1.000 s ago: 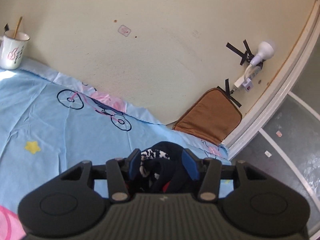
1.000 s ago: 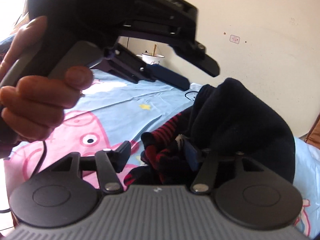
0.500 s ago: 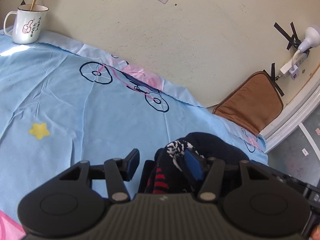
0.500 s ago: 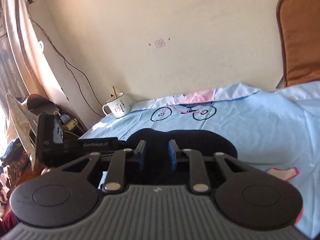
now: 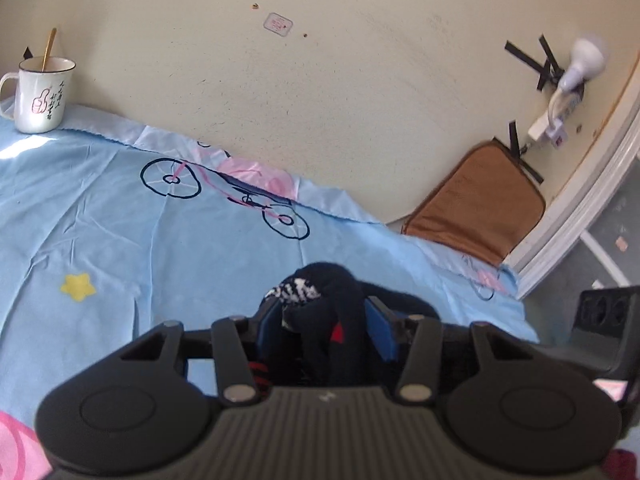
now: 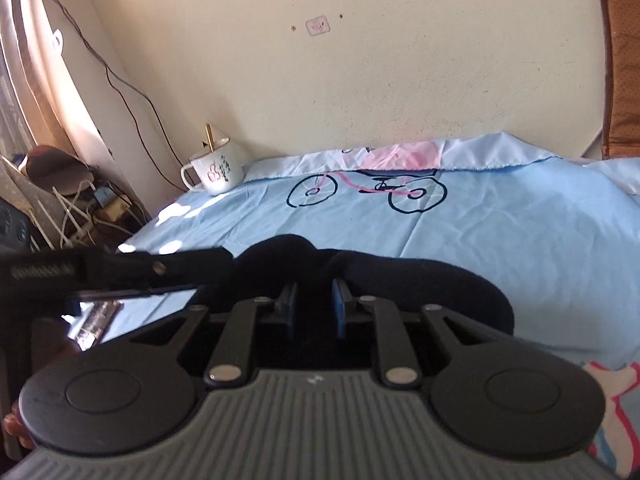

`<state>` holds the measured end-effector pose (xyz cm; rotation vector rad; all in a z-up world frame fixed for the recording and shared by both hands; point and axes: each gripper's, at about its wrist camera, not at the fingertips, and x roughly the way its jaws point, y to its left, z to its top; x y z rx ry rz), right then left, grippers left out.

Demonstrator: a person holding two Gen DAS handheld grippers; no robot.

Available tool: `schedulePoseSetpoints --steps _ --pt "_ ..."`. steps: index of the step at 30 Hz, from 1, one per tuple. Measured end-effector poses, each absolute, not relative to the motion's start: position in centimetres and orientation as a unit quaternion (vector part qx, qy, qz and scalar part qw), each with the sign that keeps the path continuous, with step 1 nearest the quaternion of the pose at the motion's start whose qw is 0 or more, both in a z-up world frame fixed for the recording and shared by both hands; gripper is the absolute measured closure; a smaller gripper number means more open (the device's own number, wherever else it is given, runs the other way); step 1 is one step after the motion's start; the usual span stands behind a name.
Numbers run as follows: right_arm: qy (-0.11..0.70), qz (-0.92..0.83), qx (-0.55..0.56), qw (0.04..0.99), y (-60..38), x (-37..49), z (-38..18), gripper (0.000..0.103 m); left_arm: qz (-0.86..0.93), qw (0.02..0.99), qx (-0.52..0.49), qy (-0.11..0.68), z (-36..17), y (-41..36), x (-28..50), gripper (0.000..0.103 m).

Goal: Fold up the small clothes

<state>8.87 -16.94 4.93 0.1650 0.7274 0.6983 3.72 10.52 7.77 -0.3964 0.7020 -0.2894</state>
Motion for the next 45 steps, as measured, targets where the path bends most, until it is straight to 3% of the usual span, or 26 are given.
schedulePoseSetpoints --steps 1,3,5,7,8,10,16,18,19,20,21,24,29,33,37,40,42,44,45 --pt "0.344 0.339 0.1 0.87 -17.8 8.4 5.2 0.075 -0.139 0.91 -0.186 0.344 7.4 10.3 3.6 0.054" --pt "0.325 0.346 0.156 0.866 -20.2 7.1 5.9 0.048 -0.14 0.91 -0.182 0.346 6.9 10.3 3.3 0.048" --pt "0.297 0.329 0.19 0.876 -22.6 5.2 6.3 0.037 -0.127 0.915 -0.168 0.344 6.8 10.6 2.8 0.025" --pt "0.292 0.304 0.211 0.882 -24.8 3.9 5.8 0.032 -0.125 0.918 -0.152 0.343 6.7 10.9 2.3 0.013" --pt "0.298 0.29 0.224 0.882 -25.7 3.5 5.3 0.024 -0.131 0.916 -0.148 0.348 6.4 11.0 2.1 0.005" --pt "0.319 0.275 0.245 0.873 -26.9 3.2 4.0 0.02 -0.15 0.905 -0.154 0.368 5.6 11.4 1.8 0.001" --pt "0.392 0.297 0.292 0.82 -25.7 5.0 0.0 0.018 -0.236 0.839 -0.259 0.416 2.3 12.2 1.8 0.001" --pt "0.397 0.315 0.254 0.824 -23.4 5.5 0.2 0.02 -0.234 0.843 -0.255 0.412 2.2 11.6 1.8 0.008" --pt "0.398 0.315 0.24 0.828 -22.5 5.6 0.3 0.02 -0.229 0.844 -0.255 0.412 2.3 11.6 2.0 0.017" --pt "0.397 0.303 0.22 0.838 -21.5 5.6 0.8 0.029 -0.226 0.84 -0.266 0.415 2.3 11.8 2.4 0.028" --pt "0.392 0.303 0.207 0.843 -20.9 5.8 1.3 0.041 -0.228 0.833 -0.283 0.417 2.3 12.2 2.9 0.032" --pt "0.359 0.322 0.197 0.854 -20.2 6.5 3.6 0.054 -0.243 0.84 -0.291 0.387 4.6 12.6 4.3 0.039" --pt "0.253 0.347 0.167 0.887 -18.9 10.2 8.3 0.055 -0.246 0.887 -0.252 0.297 10.6 11.9 8.5 0.038" --pt "0.213 0.354 0.164 0.896 -18.3 16.0 9.2 0.055 -0.231 0.901 -0.236 0.279 10.9 11.1 14.0 0.037" --pt "0.248 0.33 0.157 0.897 -18.0 21.7 6.0 0.055 -0.2 0.889 -0.246 0.331 6.5 10.3 19.9 0.037" --pt "0.319 0.295 0.167 0.885 -18.1 25.7 1.2 0.055 -0.163 0.875 -0.239 0.389 2.1 9.4 22.7 0.038" --pt "0.362 0.265 0.17 0.877 -18.1 26.6 -0.5 0.044 -0.171 0.887 -0.223 0.365 0.9 9.1 22.1 0.034" --pt "0.358 0.267 0.166 0.879 -18.2 26.5 -0.3 0.041 -0.161 0.893 -0.203 0.367 1.2 8.9 21.8 0.031" --pt "0.356 0.26 0.164 0.883 -18.2 26.4 -0.4 0.034 -0.156 0.895 -0.2 0.367 1.3 8.8 21.6 0.03"
